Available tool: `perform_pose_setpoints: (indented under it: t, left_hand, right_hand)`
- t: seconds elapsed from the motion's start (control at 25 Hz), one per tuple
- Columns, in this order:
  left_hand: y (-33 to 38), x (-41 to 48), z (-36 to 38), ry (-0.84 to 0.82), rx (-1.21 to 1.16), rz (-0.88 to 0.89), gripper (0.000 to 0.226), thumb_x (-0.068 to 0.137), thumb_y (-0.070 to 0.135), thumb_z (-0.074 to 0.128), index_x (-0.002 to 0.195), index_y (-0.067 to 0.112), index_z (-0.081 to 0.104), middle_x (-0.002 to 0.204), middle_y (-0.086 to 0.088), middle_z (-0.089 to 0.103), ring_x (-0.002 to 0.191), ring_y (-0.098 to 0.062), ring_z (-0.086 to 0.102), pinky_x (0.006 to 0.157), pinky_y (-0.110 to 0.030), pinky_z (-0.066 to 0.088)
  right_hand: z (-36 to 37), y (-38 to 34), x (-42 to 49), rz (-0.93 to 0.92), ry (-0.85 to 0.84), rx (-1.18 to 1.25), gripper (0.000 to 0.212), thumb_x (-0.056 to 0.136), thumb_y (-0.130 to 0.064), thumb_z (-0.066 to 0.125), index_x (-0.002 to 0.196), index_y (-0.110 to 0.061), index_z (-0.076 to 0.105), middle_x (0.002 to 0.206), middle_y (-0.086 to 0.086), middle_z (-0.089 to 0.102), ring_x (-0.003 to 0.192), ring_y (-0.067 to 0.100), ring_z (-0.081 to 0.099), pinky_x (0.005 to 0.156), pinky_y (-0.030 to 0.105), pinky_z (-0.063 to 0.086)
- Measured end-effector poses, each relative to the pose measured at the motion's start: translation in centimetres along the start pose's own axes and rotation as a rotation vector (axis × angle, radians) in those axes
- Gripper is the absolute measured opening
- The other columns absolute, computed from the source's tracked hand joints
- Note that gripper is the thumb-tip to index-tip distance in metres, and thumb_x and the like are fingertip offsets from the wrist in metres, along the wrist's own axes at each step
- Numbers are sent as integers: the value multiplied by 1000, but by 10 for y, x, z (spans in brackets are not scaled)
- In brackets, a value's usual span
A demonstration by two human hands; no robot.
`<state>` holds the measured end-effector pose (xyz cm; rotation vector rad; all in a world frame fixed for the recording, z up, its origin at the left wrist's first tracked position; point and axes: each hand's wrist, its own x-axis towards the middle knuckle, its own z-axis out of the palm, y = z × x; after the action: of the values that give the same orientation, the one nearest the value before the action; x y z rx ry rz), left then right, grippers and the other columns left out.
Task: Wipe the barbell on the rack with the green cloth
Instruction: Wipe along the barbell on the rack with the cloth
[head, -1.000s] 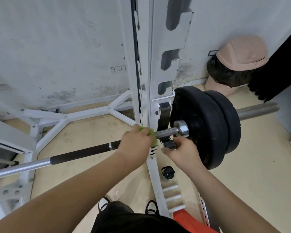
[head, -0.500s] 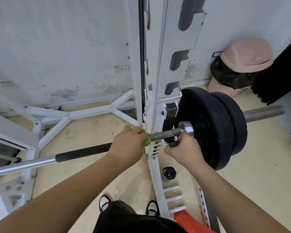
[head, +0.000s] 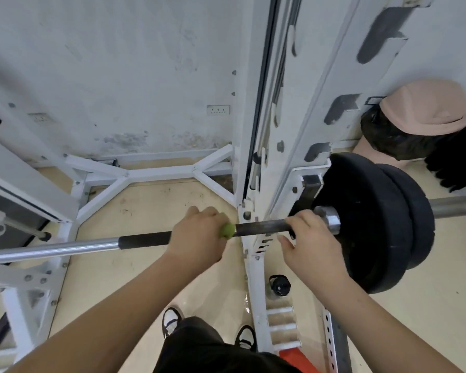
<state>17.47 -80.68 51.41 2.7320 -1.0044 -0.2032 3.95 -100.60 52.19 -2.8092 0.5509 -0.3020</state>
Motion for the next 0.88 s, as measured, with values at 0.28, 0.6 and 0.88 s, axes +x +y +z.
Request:
perform_pose_setpoints:
  t: [0.28, 0.6, 0.88]
  left_hand:
    - [-2, -7, -1, 71, -5, -3, 24, 92, 28, 59, 114, 28, 67, 111, 7, 64, 99, -24, 49, 71, -37, 51]
    - [-34, -43, 4, 232, -122, -197, 19, 88, 18, 62, 104, 21, 72, 109, 4, 70, 98, -27, 54, 91, -37, 49]
    - [-105, -67, -7, 366, -155, -558, 32, 81, 15, 67, 113, 21, 70, 111, -1, 70, 92, -32, 54, 73, -41, 52]
  right_hand:
    - [32, -57, 34, -156, -216, -42, 24, 90, -32, 66, 107, -16, 69, 105, -3, 59, 107, 20, 54, 69, 33, 50]
    - [54, -79, 39, -188, -181, -138, 19, 88, -35, 71, 95, -19, 77, 87, -3, 59, 88, 23, 57, 64, 32, 41]
    - [56, -83, 48, -195, -231, -194, 16, 86, -32, 68, 88, -18, 76, 86, -4, 56, 86, 21, 54, 62, 32, 42]
